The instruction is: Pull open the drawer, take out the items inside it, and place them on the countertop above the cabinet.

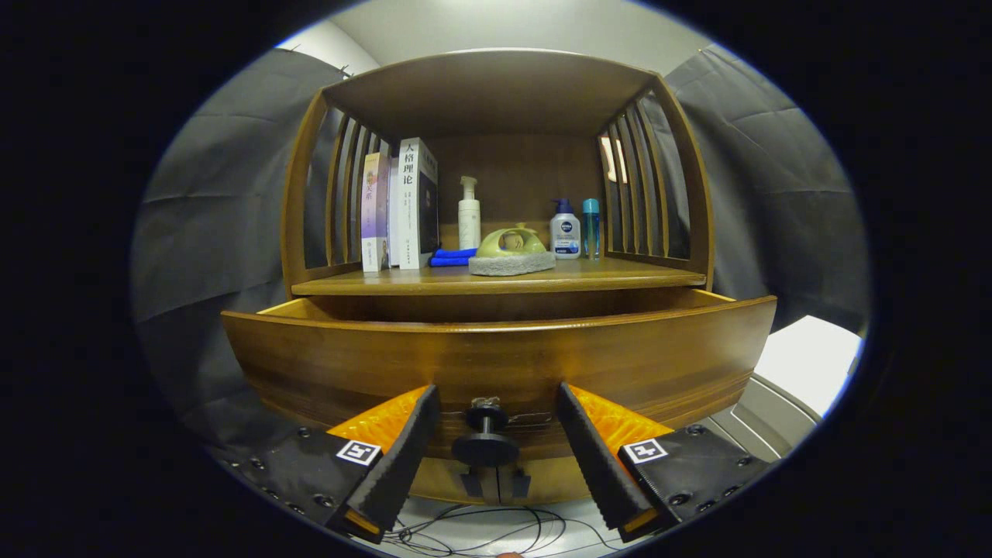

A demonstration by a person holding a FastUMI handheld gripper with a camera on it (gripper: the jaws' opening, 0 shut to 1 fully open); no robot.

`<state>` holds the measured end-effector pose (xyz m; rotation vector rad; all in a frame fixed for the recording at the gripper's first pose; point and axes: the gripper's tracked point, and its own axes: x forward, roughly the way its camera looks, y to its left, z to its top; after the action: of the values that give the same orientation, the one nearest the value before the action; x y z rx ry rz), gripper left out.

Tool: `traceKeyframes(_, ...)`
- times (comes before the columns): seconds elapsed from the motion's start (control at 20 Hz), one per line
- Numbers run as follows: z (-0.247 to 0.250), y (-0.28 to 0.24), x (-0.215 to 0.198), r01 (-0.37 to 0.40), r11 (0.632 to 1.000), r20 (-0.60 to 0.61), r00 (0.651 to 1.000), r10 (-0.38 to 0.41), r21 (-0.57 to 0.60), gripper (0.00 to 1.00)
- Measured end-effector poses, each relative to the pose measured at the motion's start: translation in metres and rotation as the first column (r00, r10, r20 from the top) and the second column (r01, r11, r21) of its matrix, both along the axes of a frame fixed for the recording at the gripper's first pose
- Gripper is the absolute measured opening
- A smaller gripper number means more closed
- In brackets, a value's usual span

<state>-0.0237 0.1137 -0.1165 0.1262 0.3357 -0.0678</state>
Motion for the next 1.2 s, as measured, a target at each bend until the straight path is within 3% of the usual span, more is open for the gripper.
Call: traceKeyframes(1.2,-0.015,-0.005,0.100,0.028,1.000,-0.004,1.000,-0.028,0.008,0.98)
